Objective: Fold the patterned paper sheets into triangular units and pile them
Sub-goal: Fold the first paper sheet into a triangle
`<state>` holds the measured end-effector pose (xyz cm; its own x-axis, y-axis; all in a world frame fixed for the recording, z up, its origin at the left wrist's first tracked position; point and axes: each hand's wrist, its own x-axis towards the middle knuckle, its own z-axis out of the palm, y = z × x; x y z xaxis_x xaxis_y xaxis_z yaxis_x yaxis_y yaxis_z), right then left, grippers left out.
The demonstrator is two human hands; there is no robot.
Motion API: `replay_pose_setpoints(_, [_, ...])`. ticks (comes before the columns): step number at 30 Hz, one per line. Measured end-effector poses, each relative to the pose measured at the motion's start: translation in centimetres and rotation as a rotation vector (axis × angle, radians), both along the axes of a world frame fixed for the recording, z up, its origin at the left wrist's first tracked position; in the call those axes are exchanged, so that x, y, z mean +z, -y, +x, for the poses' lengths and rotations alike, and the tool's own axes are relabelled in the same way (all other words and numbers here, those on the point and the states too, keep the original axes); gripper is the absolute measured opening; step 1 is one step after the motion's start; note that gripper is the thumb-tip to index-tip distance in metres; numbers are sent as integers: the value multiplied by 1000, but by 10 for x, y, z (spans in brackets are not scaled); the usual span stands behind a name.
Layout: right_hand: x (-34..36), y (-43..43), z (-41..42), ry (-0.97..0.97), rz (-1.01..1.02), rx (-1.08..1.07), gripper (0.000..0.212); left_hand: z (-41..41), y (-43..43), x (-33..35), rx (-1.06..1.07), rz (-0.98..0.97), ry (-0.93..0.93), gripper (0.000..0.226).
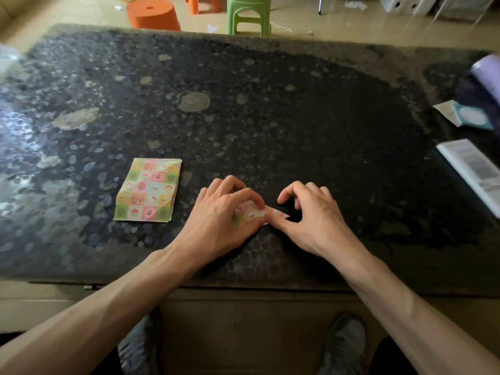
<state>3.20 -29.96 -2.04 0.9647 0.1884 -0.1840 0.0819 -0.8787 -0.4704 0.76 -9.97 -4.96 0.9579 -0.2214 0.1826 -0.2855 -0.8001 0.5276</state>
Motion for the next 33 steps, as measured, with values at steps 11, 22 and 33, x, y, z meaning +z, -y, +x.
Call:
replay_pose_setpoints(11, [-8, -2, -6, 44, -57, 0, 42, -5, -1, -4, 31, 63, 80, 35])
replay_pose_setpoints(22, [-8, -4, -5, 34, -55, -11, 41, -9, -10, -8, -5, 35, 25, 35])
replay_pose_setpoints(33, [-10, -3, -8, 61, -55, -12, 47, -4, -24, -3, -121, 50, -64, 36])
